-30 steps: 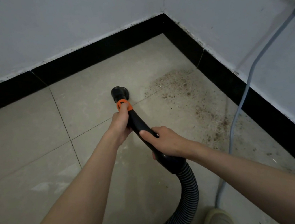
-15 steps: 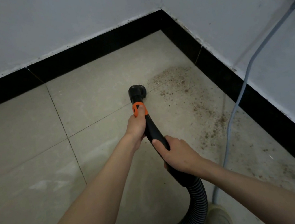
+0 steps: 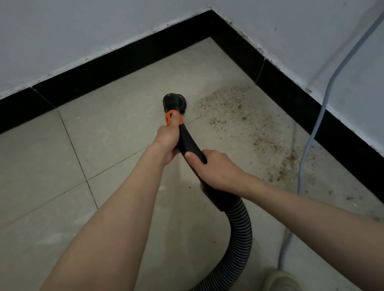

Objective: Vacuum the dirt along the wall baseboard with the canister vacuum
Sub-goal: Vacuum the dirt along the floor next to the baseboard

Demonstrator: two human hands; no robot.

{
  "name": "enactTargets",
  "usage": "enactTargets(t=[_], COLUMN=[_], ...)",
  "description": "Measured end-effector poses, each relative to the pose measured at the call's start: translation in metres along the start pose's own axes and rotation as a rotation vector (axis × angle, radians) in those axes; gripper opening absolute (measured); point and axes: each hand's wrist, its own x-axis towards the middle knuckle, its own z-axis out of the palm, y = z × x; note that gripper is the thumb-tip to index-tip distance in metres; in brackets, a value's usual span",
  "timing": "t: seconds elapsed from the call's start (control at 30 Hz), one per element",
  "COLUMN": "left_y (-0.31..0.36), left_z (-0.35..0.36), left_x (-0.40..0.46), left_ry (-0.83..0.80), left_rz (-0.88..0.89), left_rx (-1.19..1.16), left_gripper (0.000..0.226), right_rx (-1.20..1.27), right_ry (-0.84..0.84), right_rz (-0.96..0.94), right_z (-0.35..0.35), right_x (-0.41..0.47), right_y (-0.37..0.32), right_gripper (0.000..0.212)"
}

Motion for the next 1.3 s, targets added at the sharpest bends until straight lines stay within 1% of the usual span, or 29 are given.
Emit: enactTargets(t=[0.13, 0.27, 0.4, 0.53, 0.67, 0.83, 1.03, 1.17, 1.3], left_y=[-0.004, -0.028, -0.046, -0.039, -0.022, -0.007, -0.023, -0.039, -0.031], left_z=[0.004, 0.015, 0.025, 0.028, 0.032, 0.037, 0.049, 0.058, 0.063], left_x=[-0.001, -0.012, -0.018, -0.012, 0.002, 0.015, 0.005, -0.002, 0.002], left_ry=[-0.013, -0.047, -0.057, -0.057, -0.024, -0.006, -0.049, -0.072, -0.085], left_rz=[-0.004, -0.017, -0.018, -0.002, 0.042, 0.07, 0.087, 0.093, 0.091], left_rx=[0.022, 0.052, 0.065, 0.083, 0.124, 0.15, 0.225, 0.238, 0.262], left_gripper=[0.054, 0.048, 0.05, 0.049, 0.051, 0.061, 0.061, 0.057, 0.055], right_rx=[-0.017, -0.065, -0.083, -0.05, -0.012, -0.032, -0.06, -0.065, -0.039], right_ry=[0.019, 0.048, 0.064, 0.086, 0.089, 0.088, 0.102, 0.122, 0.115], right_rz=[0.014, 0.046, 0.077, 0.082, 0.071, 0.07, 0.082, 0.109, 0.114], right_z=[0.003, 0.011, 0.016, 0.011, 0.001, -0.01, -0.006, -0.002, -0.008], right_x=[-0.006, -0.032, -0.05, -0.041, -0.02, -0.002, -0.019, -0.036, -0.028], right_y=[0.004, 0.023, 0.034, 0.032, 0.025, 0.022, 0.04, 0.052, 0.05], right_gripper=[0.041, 0.042, 0.045, 0.045, 0.045, 0.047, 0.042, 0.044, 0.042])
